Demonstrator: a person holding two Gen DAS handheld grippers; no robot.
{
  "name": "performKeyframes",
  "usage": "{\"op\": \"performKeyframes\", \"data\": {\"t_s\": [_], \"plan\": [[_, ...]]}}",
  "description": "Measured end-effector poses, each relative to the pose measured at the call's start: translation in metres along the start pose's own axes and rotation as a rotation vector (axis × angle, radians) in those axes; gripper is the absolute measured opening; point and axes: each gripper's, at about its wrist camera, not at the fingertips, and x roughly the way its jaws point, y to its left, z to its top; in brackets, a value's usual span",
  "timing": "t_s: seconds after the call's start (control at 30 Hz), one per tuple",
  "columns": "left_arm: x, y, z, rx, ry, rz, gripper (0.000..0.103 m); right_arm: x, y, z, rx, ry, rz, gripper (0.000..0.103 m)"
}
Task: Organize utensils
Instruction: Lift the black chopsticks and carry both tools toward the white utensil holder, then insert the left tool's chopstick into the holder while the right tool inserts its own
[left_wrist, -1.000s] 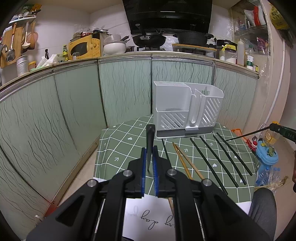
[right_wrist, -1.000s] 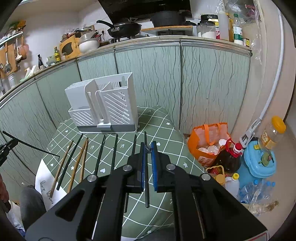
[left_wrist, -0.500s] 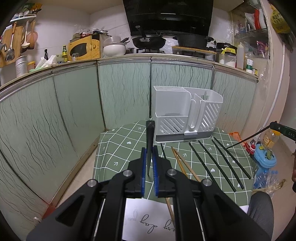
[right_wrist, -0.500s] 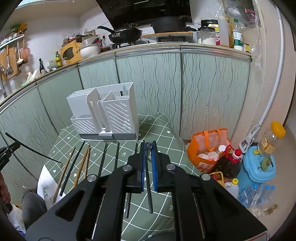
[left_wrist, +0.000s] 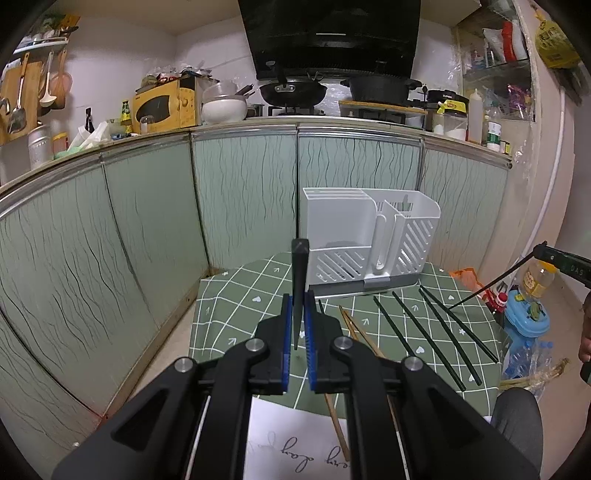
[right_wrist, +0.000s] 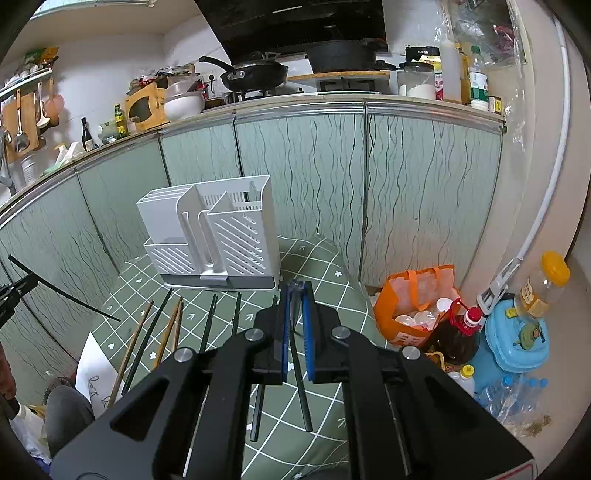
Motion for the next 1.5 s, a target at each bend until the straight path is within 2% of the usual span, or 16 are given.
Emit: {"op": "performKeyframes", "data": {"t_s": [0.37,0.73,1.17,1.5], "plan": [[-0.003,-0.006,0.021,0.018,-0.019,-0.017,0.008,-0.008,0.006,0.018,-0.03,-0.019,0.002,0.006],[-0.002,-0.018,0.063,0.05,-0.021,-0.069,0.008,-0.022,0.015,0.062,-0.052,-0.01,0.04,0.006],[0.005,-0.035,0.123,0.034,-0.001,-0.171,0.007,-0.035,0.017,0.114,-0.052,0.011,0.095,0.006],[0.011,-0.062,0.175,0.071,-0.002,-0.27,0.007,-0.042,0.021,0.167,-0.07,0.01,0.135,0.006]]}}
